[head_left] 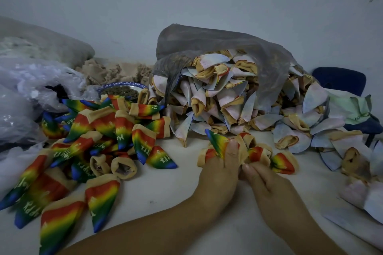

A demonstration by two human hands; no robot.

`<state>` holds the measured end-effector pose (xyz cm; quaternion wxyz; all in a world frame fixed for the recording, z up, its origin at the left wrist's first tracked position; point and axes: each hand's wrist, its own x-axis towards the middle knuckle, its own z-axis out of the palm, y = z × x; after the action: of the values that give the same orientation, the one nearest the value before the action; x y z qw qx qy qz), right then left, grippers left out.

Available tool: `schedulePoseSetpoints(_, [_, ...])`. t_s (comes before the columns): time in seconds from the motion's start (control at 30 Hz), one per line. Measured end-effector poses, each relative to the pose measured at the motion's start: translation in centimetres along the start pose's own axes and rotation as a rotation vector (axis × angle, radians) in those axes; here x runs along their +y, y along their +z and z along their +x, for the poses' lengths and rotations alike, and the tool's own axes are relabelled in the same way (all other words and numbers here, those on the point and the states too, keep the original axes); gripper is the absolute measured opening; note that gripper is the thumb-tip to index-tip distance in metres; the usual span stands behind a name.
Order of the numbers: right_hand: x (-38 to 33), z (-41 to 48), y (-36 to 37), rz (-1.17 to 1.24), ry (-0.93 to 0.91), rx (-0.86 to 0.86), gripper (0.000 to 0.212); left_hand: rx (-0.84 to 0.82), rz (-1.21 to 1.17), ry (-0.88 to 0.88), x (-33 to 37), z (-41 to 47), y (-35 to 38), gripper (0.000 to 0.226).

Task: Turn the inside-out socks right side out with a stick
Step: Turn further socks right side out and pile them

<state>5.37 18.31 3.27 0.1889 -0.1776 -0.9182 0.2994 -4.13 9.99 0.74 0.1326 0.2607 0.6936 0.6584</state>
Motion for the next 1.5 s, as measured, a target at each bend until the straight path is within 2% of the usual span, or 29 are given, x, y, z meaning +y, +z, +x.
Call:
schedulePoseSetpoints(0.1, [-0.1, -0.2, 1.1, 0.212, 0.138, -0.006, 0.027, 0.033, 0.074, 0.019, 0.2, -0.1, -0.1, 0.055])
schedulePoseSetpoints(0.23, [-0.4, -0.2, 1.3, 0.278, 0.186, -0.013, 0.028, 0.021, 0.070, -0.008, 0.6, -0.3, -0.1, 0.085])
schedulePoseSetpoints(0.27, [-0.4, -0.3, 1.3, 0.258, 0.172, -0.018, 0.029, 0.019, 0.060, -0.007, 0.6, -0.4, -0.1, 0.087])
schedulePoseSetpoints(0.37, [0.0, -0.1, 0.6, 0.076, 0.096, 0.006, 0.032, 0.019, 0.022, 0.003, 0.7, -0.5, 0.0, 0.074])
schedulePoseSetpoints(0.43, [0.4, 0.3, -0.2, -0.041, 0.064, 0.078, 0.036, -0.015, -0.024, 0.013, 0.3, -0.1, -0.1, 0.075])
schedulePoseSetpoints(0.5, [0.9, 0.6, -0.8, -0.067, 0.027, 0.179, 0.035, -0.053, -0.066, 0.010, 0.1, 0.3, -0.3, 0.069])
schedulePoseSetpoints(0.57, [1.3, 0.9, -0.9, -0.052, -0.065, 0.245, 0.029, -0.045, -0.082, 0.051, 0.1, 0.5, -0.6, 0.046])
schedulePoseSetpoints(0.63, [1.7, 1.1, -0.7, -0.046, -0.143, 0.265, 0.032, -0.009, -0.100, 0.059, 0.2, 0.8, -1.0, 0.024])
schedulePoseSetpoints(0.77, [2.6, 1.6, -0.6, -0.115, -0.127, 0.266, 0.026, 0.048, -0.192, -0.019, 0.0, 1.2, -1.6, 0.016])
schedulePoseSetpoints(1.07, [2.8, 1.4, 0.1, -0.164, -0.064, 0.285, 0.023, -0.007, -0.582, -0.129, 0.3, 1.2, -2.0, 0.028])
schedulePoseSetpoints(1.2, [2.2, 1.3, 0.1, -0.212, -0.068, 0.292, 0.030, 0.005, -0.652, -0.153, 0.4, 1.5, -2.1, 0.036])
schedulePoseSetpoints(1.3, [2.3, 1.2, 0.0, -0.236, -0.098, 0.288, 0.027, -0.012, -0.722, -0.176, 0.5, 1.6, -2.2, 0.025])
schedulePoseSetpoints(1.4, [2.3, 1.1, -0.1, -0.245, -0.118, 0.293, 0.022, -0.009, -0.752, -0.177, 0.4, 1.6, -2.2, 0.045])
schedulePoseSetpoints(1.5, [2.4, 1.2, -0.2, -0.257, -0.102, 0.276, 0.024, -0.010, -0.770, -0.150, 0.3, 1.6, -2.4, 0.042])
